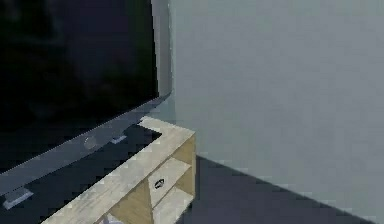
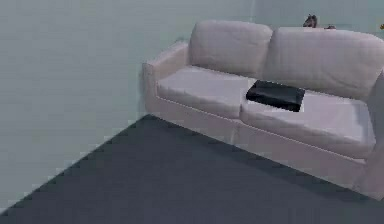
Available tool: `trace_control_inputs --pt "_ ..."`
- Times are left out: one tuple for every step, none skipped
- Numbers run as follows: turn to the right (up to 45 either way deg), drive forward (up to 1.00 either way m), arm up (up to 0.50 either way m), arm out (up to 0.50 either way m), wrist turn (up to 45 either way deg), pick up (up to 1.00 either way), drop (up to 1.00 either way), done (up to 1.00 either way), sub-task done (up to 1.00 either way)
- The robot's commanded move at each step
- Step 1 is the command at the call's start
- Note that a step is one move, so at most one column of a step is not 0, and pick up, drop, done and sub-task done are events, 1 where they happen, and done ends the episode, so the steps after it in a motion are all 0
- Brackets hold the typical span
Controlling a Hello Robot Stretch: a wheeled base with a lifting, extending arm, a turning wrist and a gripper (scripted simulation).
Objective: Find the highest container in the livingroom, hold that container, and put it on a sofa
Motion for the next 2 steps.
trace_control_inputs --pt "-45.0 0.00 0.00 0.00 0.0 0.00 0.00 0.00 0.00" --pt "-45.0 0.00 0.00 0.00 0.0 0.00 0.00 0.00 0.00"
